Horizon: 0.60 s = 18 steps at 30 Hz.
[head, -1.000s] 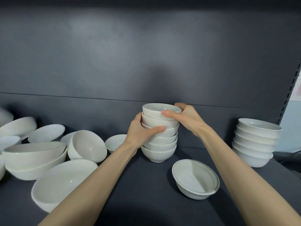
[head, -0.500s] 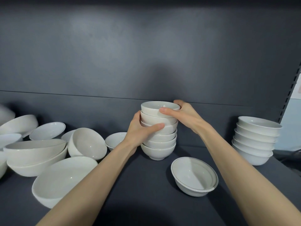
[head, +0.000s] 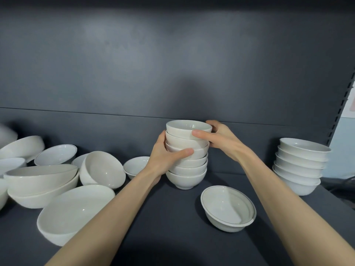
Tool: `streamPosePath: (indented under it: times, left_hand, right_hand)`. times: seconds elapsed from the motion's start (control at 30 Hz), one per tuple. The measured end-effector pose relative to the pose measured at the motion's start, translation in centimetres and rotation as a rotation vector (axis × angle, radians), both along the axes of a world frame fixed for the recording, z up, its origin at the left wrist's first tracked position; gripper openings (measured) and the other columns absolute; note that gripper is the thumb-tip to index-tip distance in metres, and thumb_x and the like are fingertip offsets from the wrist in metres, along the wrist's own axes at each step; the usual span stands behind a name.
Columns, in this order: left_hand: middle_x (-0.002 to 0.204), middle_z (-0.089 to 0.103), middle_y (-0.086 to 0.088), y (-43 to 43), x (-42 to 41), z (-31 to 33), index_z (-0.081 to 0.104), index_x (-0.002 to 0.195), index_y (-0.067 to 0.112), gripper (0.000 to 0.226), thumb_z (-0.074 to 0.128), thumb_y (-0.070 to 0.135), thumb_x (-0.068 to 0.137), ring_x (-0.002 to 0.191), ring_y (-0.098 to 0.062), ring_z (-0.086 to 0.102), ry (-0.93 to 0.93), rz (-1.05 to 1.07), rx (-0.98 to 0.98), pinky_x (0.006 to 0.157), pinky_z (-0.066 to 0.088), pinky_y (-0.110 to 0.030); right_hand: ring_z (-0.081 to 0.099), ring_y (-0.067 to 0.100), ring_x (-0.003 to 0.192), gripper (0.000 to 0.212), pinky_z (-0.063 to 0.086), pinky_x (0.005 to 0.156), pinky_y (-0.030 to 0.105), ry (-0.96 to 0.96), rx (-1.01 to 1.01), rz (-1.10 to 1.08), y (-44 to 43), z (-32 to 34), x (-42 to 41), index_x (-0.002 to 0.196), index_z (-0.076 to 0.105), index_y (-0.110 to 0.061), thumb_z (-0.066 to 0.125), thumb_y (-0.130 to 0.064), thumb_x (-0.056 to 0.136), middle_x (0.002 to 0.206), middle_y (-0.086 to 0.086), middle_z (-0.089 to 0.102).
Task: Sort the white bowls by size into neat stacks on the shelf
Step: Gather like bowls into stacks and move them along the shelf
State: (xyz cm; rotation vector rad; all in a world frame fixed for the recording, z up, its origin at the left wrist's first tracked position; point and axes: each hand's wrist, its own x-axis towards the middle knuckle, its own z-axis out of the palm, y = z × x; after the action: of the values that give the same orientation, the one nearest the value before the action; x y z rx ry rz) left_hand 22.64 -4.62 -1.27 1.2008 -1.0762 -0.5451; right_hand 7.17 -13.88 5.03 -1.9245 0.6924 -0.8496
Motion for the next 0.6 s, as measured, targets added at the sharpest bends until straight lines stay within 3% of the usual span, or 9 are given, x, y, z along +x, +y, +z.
streamPosePath:
  times: [0.13, 0.23, 0.33, 0.4, 0.5, 0.53, 0.6]
  left_hand:
    - [0.117, 0.066, 0.013, 0.01, 0.05, 0.05, 0.048, 0.131, 0.027, 0.098, 0.088, 0.04, 0.042, 0.107, -0.004, 0.063, -0.004, 0.003, 0.009, 0.087, 0.051, -0.024]
    - [0.118, 0.066, 0.013, 0.04, 0.04, 0.05, 0.048, 0.131, 0.028, 0.097, 0.087, 0.041, 0.043, 0.108, -0.005, 0.063, -0.012, 0.004, 0.019, 0.09, 0.051, -0.026]
    - [0.117, 0.066, 0.013, 0.14, 0.03, 0.14, 0.049, 0.13, 0.028, 0.096, 0.087, 0.042, 0.044, 0.107, -0.006, 0.063, -0.018, 0.001, 0.029, 0.089, 0.051, -0.027]
    - [0.117, 0.065, 0.013, 0.29, -0.09, 0.34, 0.048, 0.131, 0.027, 0.098, 0.086, 0.043, 0.042, 0.107, -0.005, 0.062, -0.016, -0.004, 0.038, 0.09, 0.051, -0.027]
    - [0.119, 0.064, 0.011, 0.34, -0.05, 0.65, 0.047, 0.131, 0.026, 0.102, 0.087, 0.042, 0.04, 0.109, -0.008, 0.062, -0.011, -0.003, 0.068, 0.094, 0.051, -0.032]
    - [0.12, 0.064, 0.01, 0.33, 0.01, 0.72, 0.047, 0.131, 0.026, 0.102, 0.088, 0.042, 0.039, 0.11, -0.009, 0.062, -0.017, 0.001, 0.079, 0.096, 0.051, -0.034]
    - [0.122, 0.063, 0.009, 0.36, 0.06, 0.82, 0.045, 0.132, 0.026, 0.105, 0.089, 0.043, 0.038, 0.112, -0.011, 0.061, -0.028, 0.015, 0.102, 0.098, 0.05, -0.038]
  right_hand:
    - [0.063, 0.015, 0.109, 0.104, 0.052, 0.095, 0.041, -0.005, -0.021, -0.027, 0.04, -0.14, -0.05, 0.132, 0.049, -0.014, 0.083, -0.062, 0.047, 0.118, -0.003, 0.065]
    - [0.063, 0.015, 0.107, 0.092, 0.053, 0.094, 0.042, -0.011, -0.01, -0.017, 0.15, -0.19, -0.01, 0.133, 0.048, -0.014, 0.083, -0.052, 0.058, 0.116, -0.003, 0.065]
    - [0.061, 0.016, 0.112, 0.1, 0.052, 0.096, 0.042, 0.008, -0.027, -0.023, 0.23, -0.14, 0.01, 0.139, 0.042, -0.013, 0.084, -0.055, 0.057, 0.122, -0.002, 0.061]
    - [0.06, 0.016, 0.112, 0.091, 0.051, 0.096, 0.042, 0.013, -0.014, -0.029, 0.27, -0.08, 0.04, 0.139, 0.042, -0.012, 0.082, -0.048, 0.066, 0.119, -0.003, 0.061]
    - [0.06, 0.017, 0.11, 0.046, 0.051, 0.097, 0.043, 0.038, -0.014, -0.024, 0.15, -0.03, -0.02, 0.114, 0.05, -0.02, 0.075, -0.035, 0.079, 0.102, -0.009, 0.06]
    - [0.059, 0.018, 0.112, 0.043, 0.051, 0.097, 0.042, 0.045, -0.017, -0.023, 0.15, 0.03, -0.07, 0.112, 0.049, -0.023, 0.075, -0.035, 0.08, 0.101, -0.01, 0.059]
    - [0.058, 0.019, 0.115, 0.065, 0.052, 0.095, 0.039, 0.057, -0.003, -0.025, 0.32, 0.2, -0.17, 0.129, 0.046, -0.016, 0.076, -0.041, 0.077, 0.111, -0.007, 0.059]
